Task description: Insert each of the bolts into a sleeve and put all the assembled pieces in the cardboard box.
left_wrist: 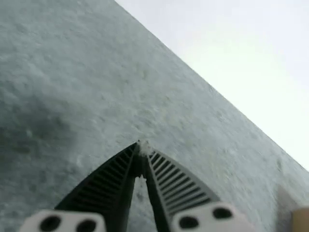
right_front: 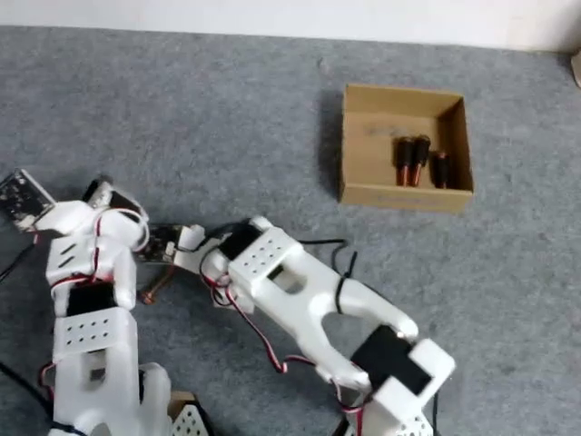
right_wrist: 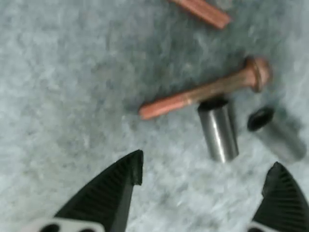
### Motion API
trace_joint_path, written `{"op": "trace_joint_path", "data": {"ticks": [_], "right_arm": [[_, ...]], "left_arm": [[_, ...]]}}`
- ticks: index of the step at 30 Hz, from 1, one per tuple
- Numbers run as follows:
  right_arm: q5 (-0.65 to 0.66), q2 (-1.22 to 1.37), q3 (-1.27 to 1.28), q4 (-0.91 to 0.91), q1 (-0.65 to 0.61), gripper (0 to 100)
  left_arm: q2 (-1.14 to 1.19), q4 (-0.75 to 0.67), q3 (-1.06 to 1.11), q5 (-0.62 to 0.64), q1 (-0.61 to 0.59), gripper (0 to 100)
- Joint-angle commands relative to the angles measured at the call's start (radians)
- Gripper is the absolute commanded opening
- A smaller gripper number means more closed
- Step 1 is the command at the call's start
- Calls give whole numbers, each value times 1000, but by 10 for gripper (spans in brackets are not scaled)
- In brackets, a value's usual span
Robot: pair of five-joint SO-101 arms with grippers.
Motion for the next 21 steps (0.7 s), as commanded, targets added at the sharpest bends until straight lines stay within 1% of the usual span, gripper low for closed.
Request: {"op": "trace_joint_path", "data": {"ticks": [1, 3, 9, 16, 21], "right_arm": [[43, 58, -87, -13, -4, 348], [52, 114, -127, -13, 10, 348], [52, 234, -220, -13, 45, 348], [55, 334, -292, -13, 47, 348], [55, 412, -295, -7, 47, 346]], "left_arm": [[-19, 3, -74, 5, -51, 7], [-19, 3, -76, 5, -71, 6], [-22, 3, -76, 5, -76, 6], [-25, 3, -74, 5, -76, 6], [-25, 3, -74, 5, -76, 6]]}}
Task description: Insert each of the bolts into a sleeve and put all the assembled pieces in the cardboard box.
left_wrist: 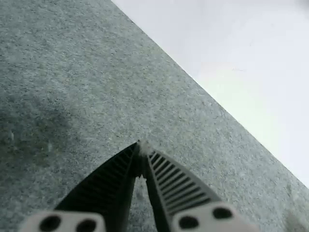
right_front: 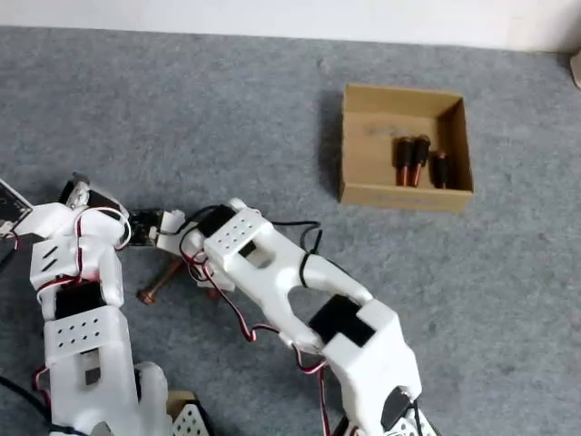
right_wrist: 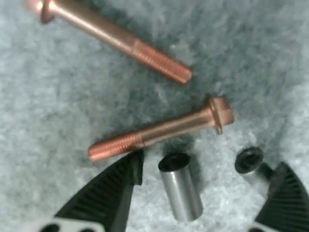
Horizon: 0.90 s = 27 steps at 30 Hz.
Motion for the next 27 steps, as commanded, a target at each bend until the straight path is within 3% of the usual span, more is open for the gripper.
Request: {"op": "trace_joint_path", "data": {"ticks": [1, 11, 17, 23, 27], "right_arm": [[9, 51, 1, 4, 24, 346], [9, 48, 1, 133, 61, 346], [155, 53, 1, 275, 47, 346], [167, 56, 2, 257, 51, 345], [170, 56, 5, 234, 51, 251]], "left_arm": [[-24, 3, -51, 5, -7, 6], [-24, 3, -51, 5, -7, 6], [-24, 3, -51, 5, -7, 6], [-24, 3, -51, 5, -7, 6], [-25, 5, -51, 5, -7, 6]]}}
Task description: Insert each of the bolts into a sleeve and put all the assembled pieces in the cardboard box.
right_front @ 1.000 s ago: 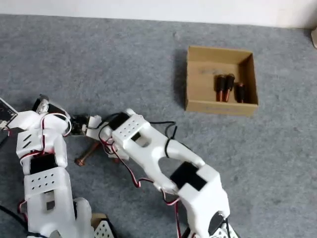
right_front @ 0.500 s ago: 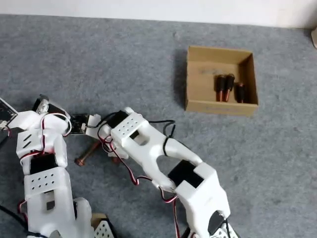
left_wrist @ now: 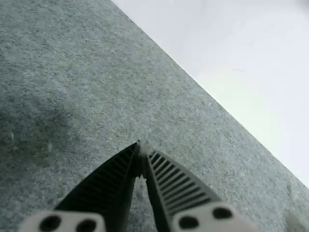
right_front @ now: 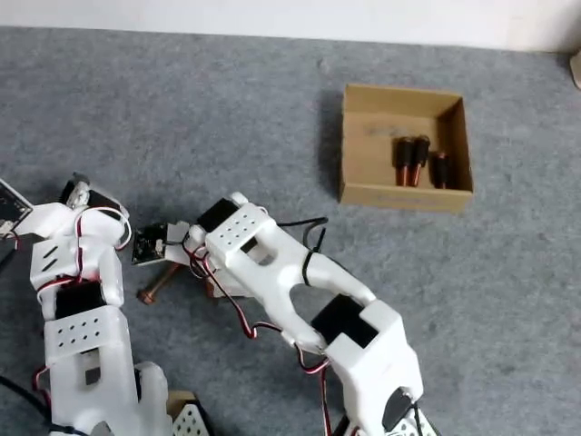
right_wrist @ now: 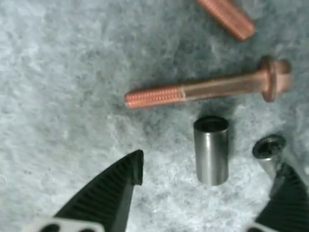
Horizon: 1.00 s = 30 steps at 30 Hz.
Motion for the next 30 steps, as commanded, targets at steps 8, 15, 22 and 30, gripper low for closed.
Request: {"op": "trace_joint_path", "data": {"ticks": [8, 15, 22, 30], "right_arm": [[17, 33, 18, -51, 15, 106], [17, 33, 18, -51, -5, 101], [-149, 27, 7, -65, -5, 106], [-512, 27, -105, -81, -5, 107]], "left_arm": [[-25, 5, -51, 6, -7, 6], [-25, 5, -51, 6, -7, 6], [-25, 5, -51, 6, -7, 6], [-25, 5, -54, 6, -8, 6]]}}
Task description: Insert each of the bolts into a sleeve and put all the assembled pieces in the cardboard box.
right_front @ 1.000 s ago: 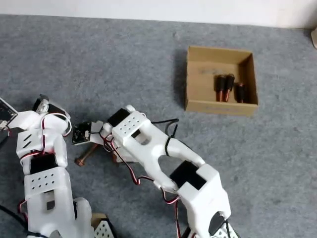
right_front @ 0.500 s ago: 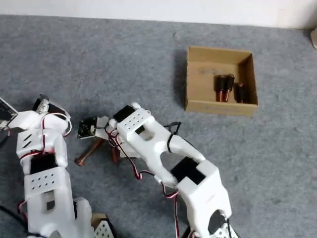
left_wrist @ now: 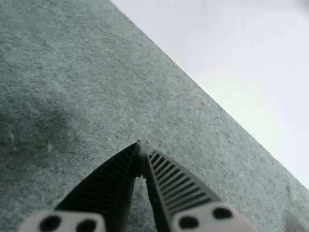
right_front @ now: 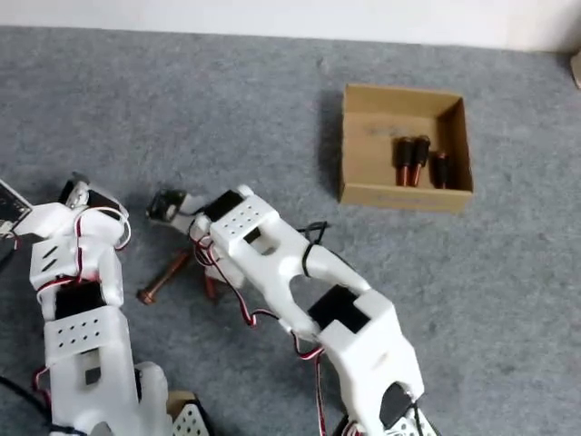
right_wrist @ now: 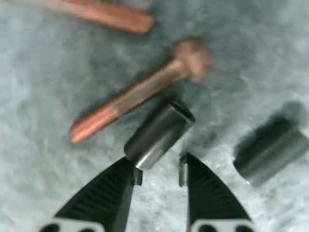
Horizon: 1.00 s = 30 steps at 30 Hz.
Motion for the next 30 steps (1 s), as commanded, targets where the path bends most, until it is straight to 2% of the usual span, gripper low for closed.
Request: {"op": "trace_joint_path", "data": {"ticks": [1, 7, 10, 14, 17, 19, 25, 30], "right_arm": [[-132, -7, -30, -15, -18, 107], [-284, -4, -30, -18, -19, 233], [-347, -2, -25, -70, -19, 237], [-345, 7, -8, -147, -25, 237], [-350, 44, 2, -119, -24, 237], [-350, 58, 1, -110, -24, 218], [-350, 59, 1, -116, -22, 39], [-350, 59, -1, -128, -22, 28]], "left_arm": [[-24, 5, -56, 5, -8, 6], [-24, 5, -56, 5, -8, 6], [-24, 5, -56, 5, -8, 6], [-24, 5, -58, 5, -8, 6], [-24, 5, -58, 5, -8, 6], [-24, 5, -58, 5, -8, 6], [-24, 5, -58, 5, -8, 6], [-24, 5, -58, 5, -8, 6]]}}
